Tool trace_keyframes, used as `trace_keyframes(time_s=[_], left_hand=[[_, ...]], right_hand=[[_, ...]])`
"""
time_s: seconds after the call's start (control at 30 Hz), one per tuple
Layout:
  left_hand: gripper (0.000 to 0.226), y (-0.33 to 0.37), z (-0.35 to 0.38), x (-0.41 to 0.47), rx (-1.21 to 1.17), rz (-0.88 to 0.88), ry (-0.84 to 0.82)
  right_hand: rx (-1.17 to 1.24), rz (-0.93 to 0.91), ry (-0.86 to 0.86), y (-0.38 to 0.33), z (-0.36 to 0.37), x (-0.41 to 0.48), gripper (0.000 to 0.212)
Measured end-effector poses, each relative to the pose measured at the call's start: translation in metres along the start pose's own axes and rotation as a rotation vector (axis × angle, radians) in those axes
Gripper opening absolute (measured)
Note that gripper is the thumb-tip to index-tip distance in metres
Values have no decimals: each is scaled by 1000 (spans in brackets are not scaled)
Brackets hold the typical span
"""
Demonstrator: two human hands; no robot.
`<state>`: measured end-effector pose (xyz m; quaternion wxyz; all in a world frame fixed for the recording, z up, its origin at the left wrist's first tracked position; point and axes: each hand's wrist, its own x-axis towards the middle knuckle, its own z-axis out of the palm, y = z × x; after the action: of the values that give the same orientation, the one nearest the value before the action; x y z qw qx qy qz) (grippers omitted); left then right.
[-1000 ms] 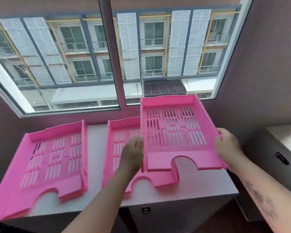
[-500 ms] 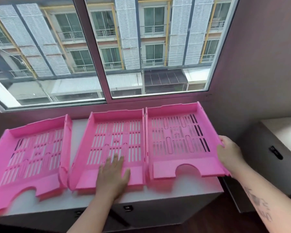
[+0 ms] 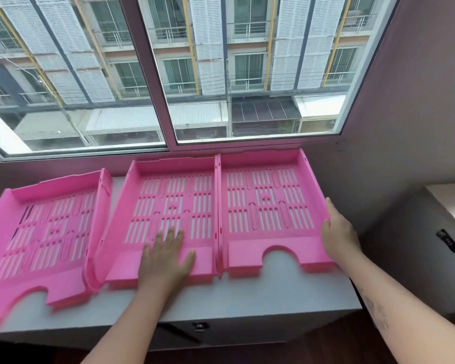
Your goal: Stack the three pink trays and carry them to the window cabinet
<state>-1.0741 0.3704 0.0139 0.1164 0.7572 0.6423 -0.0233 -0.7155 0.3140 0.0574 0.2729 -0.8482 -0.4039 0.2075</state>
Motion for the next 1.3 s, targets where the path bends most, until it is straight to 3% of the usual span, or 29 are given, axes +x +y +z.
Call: trace_keyframes(time_s=[0.3,0.43,0.53,0.63,0.73,0.8,0.9,1.03,1.3], left_hand=[[73,-3,-8,12,-24,-5,-12],[72,-8,-20,4,-90,29,8],[67,-35,-36,-13,-98,-65,281],[68,-80,-50,-33,-122,-287,475],[80,-112,-56,-47,-560,-468,329],[80,-122,-52,-51,-732,-434,160],[80,-135,-48,-49,-674,-347,102],[82,-150,-51,-32,-545,-247,79],[56,-154,-52,-15,-433,-208,145]], right_hand=[[-139,-80,-38,1,8,6,65],[-367,-333,209,-21,22,-18,64],[-236,-526,14,-65,53,-62,76],[3,-404,-236,-104,92,-98,93],[178,-227,-305,-126,126,-120,91],[126,-203,-237,-130,141,-129,88],[-5,-244,-72,-129,153,-132,83],[-37,-261,27,-125,166,-128,76],[-72,-256,144,-126,179,-125,64]])
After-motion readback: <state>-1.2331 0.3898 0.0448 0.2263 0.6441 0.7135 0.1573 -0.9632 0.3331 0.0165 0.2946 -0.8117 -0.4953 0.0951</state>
